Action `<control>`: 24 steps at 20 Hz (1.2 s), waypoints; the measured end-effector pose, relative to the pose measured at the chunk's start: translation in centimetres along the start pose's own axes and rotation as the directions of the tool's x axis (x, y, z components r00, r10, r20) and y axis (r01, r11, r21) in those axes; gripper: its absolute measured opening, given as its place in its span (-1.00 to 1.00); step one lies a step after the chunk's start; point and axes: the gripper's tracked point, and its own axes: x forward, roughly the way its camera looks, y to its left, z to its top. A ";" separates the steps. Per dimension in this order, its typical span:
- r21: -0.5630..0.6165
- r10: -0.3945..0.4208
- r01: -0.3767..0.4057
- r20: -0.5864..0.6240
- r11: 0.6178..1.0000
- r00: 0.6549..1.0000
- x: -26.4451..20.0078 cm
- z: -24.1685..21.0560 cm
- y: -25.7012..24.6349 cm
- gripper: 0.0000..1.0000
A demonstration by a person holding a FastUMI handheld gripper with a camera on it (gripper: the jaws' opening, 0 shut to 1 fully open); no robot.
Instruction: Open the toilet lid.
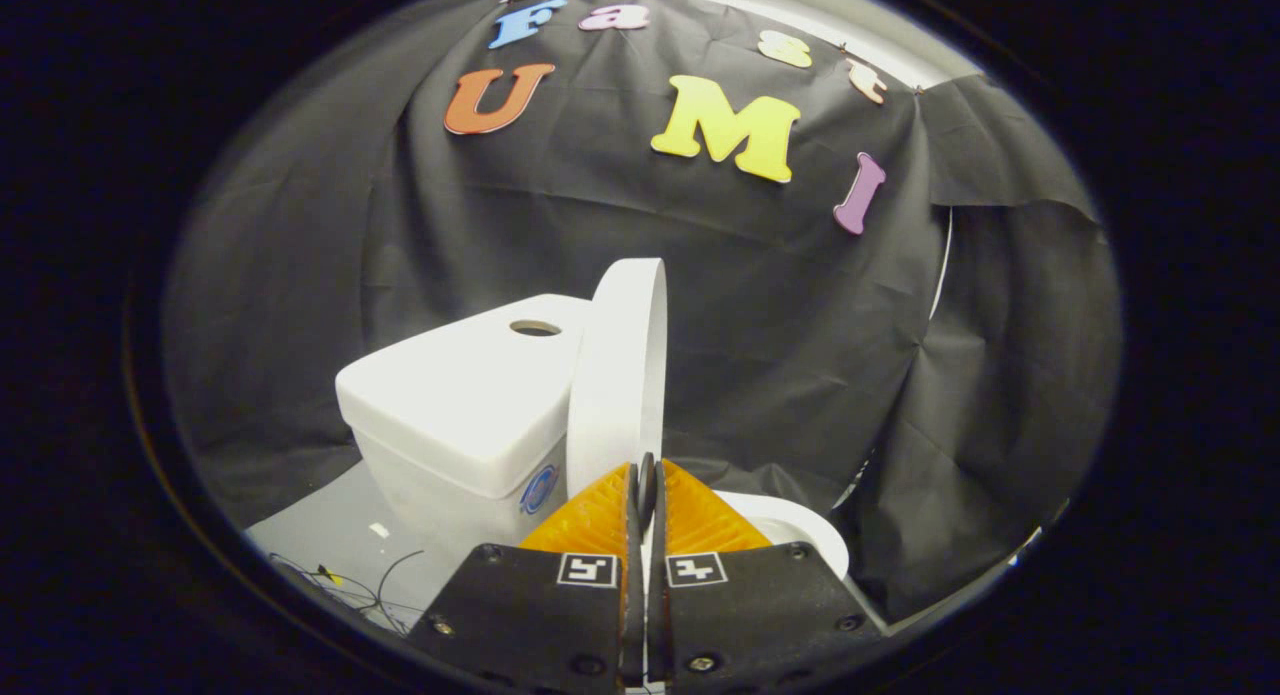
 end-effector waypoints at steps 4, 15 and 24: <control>-0.069 -0.006 0.002 -0.055 0.998 0.998 0.1 0.2 0.0 -0.88; 0.092 0.127 -0.156 0.266 0.983 0.955 -10.2 7.6 -9.3 0.99; 0.167 0.007 -0.082 0.409 0.983 0.913 -18.2 3.8 -21.8 1.00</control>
